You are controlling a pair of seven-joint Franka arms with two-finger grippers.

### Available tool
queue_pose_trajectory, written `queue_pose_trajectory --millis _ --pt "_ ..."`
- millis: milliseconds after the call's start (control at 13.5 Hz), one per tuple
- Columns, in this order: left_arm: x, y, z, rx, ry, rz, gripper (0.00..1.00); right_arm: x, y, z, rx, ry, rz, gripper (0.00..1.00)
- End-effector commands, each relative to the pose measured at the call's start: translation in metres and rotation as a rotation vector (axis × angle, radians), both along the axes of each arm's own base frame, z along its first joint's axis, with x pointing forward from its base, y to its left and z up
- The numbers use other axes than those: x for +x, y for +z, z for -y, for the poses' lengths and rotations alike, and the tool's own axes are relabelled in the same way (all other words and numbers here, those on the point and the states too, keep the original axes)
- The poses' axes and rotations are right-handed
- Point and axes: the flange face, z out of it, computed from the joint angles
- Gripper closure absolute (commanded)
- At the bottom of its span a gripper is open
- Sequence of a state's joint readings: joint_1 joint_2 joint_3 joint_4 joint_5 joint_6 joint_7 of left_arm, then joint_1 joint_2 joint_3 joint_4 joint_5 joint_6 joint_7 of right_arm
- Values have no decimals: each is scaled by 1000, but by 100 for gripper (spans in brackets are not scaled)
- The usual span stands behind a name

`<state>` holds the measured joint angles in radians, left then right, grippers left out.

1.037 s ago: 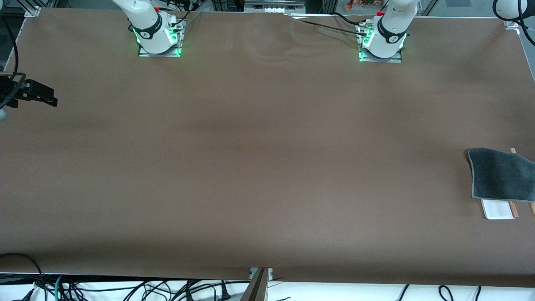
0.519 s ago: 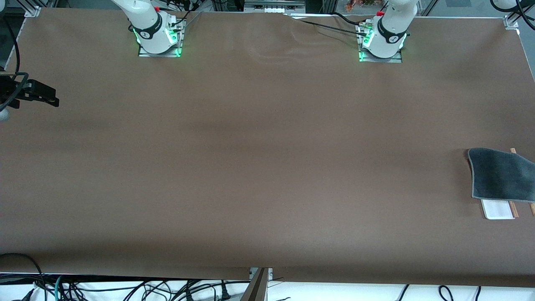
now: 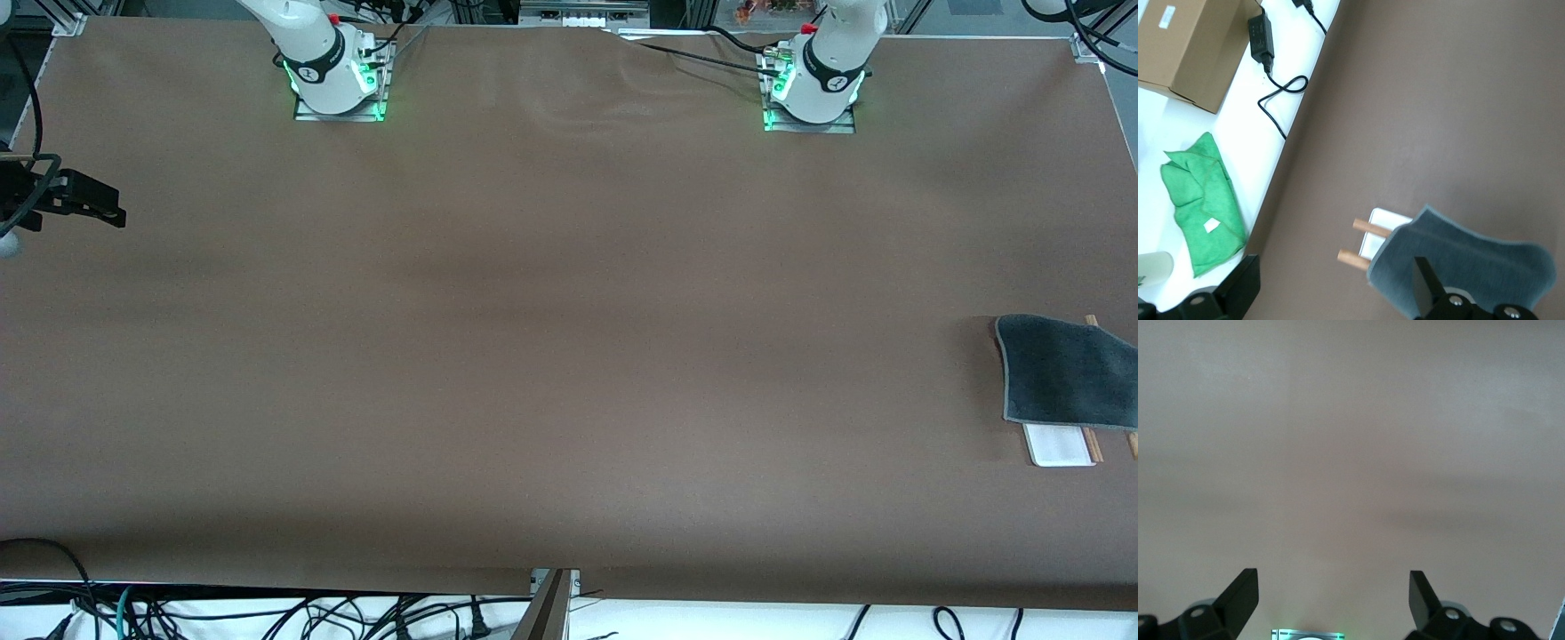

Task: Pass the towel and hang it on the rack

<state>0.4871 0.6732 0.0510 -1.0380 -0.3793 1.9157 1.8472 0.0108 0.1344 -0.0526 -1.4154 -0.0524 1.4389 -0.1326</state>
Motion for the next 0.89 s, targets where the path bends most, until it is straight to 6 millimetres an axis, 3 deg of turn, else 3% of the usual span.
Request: queue_pose_trajectory --millis 0,296,593,815 --pt "10 26 49 30 83 -53 0 -1 6 -1 -10 18 10 0" --pt "2 65 154 102 300 -151 0 -1 5 -1 -11 15 10 0" --pt "-38 91 241 137 474 -184 0 1 2 -1 -11 15 4 0" --pt "-77 92 285 80 664 -221 0 1 2 -1 -11 16 4 0"
